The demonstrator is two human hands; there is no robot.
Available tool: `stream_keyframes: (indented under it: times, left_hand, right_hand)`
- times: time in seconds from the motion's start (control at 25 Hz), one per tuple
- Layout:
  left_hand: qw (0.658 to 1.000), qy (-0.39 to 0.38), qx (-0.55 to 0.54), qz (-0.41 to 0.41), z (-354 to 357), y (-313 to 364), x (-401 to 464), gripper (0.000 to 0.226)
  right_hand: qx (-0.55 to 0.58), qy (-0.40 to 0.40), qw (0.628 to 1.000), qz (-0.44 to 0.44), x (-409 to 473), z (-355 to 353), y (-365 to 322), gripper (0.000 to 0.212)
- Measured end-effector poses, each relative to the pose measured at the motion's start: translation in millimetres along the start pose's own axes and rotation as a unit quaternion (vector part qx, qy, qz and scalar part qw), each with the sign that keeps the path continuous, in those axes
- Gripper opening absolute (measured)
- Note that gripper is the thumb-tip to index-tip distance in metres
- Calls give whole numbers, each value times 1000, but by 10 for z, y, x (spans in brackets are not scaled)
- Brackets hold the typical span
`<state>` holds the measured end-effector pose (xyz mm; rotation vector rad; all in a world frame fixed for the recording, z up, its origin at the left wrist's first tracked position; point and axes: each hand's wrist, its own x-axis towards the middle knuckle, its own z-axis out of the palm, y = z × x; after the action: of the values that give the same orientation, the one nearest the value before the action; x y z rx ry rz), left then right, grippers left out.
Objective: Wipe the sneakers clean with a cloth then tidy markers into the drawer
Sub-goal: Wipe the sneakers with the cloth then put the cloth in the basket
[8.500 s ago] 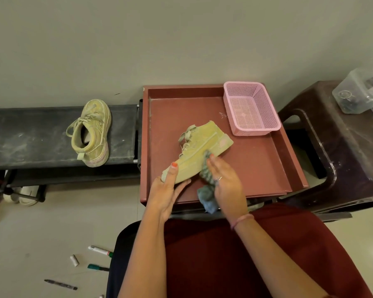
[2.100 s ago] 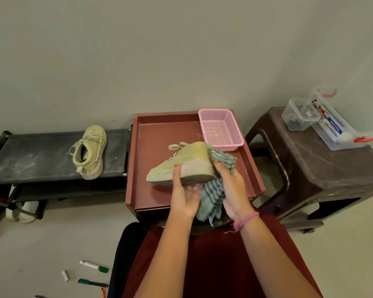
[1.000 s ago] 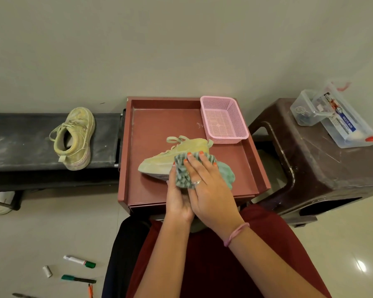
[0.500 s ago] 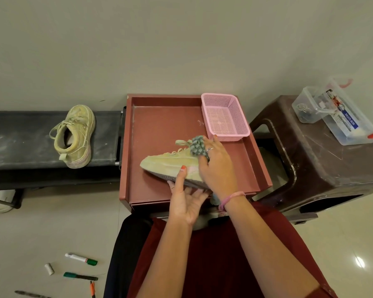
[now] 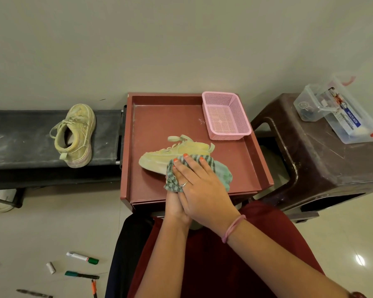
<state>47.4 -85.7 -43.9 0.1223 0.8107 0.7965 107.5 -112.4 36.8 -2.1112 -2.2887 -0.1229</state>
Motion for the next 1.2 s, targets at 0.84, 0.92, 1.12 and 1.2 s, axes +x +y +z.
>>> stream_keyframes:
  times: [0.84,0.92,1.12,1.2]
  left_hand:
    - [1000,-8,6,9,53,52,35,76]
    - [1000,-20,21,1,24,22,92,82]
    - [997,-29,71,23,-59,-50,118,66]
    - [996,-31,76,23,-59,-90,94,50]
  right_hand:
    - [236,109,963,71,-121,140,252,49]
    - [203,92,963,149,79,63,154,50]
    - [-12,-33,993,112,243,129,-177,54]
    - [-13,-6,998,57,75,168,-126,52]
